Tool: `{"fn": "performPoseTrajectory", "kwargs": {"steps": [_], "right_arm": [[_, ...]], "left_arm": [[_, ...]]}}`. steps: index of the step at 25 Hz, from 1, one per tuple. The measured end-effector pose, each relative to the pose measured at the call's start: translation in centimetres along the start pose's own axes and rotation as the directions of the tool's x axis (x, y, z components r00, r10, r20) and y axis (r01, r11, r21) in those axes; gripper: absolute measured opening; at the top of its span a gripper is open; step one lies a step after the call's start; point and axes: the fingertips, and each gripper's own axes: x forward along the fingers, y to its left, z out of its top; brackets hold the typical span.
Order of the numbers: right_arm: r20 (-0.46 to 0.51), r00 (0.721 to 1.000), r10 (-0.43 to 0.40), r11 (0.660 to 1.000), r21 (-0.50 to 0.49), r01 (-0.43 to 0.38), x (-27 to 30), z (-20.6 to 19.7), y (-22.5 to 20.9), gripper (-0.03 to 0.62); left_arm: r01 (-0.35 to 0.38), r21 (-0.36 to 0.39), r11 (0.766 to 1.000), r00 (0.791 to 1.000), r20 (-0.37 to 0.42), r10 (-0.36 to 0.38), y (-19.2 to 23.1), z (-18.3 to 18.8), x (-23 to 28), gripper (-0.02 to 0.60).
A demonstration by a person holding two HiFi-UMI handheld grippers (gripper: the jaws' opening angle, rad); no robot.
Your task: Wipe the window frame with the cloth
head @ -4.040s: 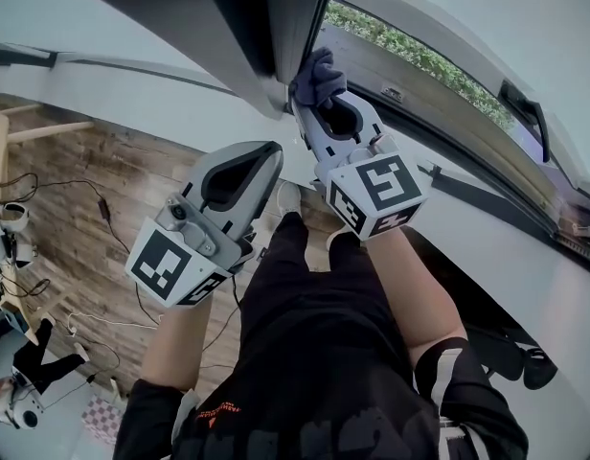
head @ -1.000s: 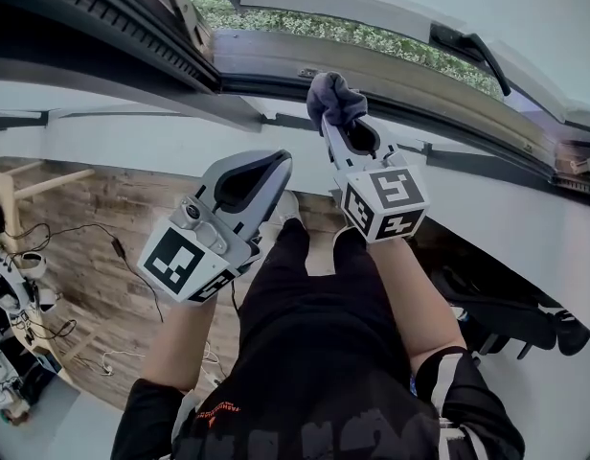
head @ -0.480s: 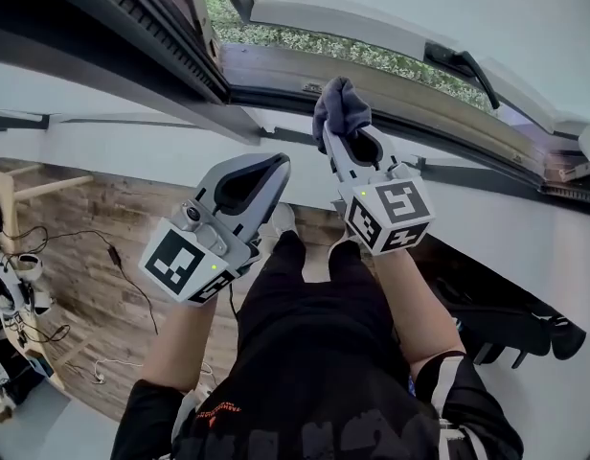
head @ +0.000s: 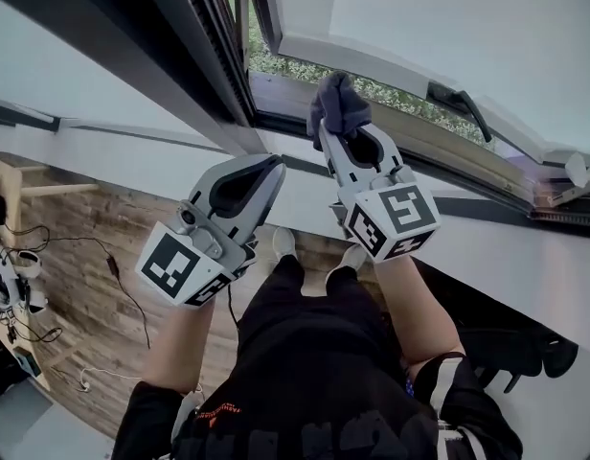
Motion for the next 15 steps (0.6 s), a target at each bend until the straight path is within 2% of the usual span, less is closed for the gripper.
{"fn": "performPoseTrajectory", "kwargs": {"steps": [8, 15], "right_arm": [[0.095, 0.993, 0.07, 0.995, -0.076, -0.063, 2.1, 6.4, 3.1, 0.058], [0.155, 0.98, 0.121, 0.987, -0.128, -0.102, 3.4, 10.4, 5.0, 0.058]], "left_arm": [[-0.031, 0.04, 0.999, 0.999, 0.046, 0.03, 1.3, 3.1, -1.5, 0.02], [-0.059, 0.06, 0.996, 0.996, 0.068, 0.055, 2.0, 4.6, -2.2, 0.02]]}}
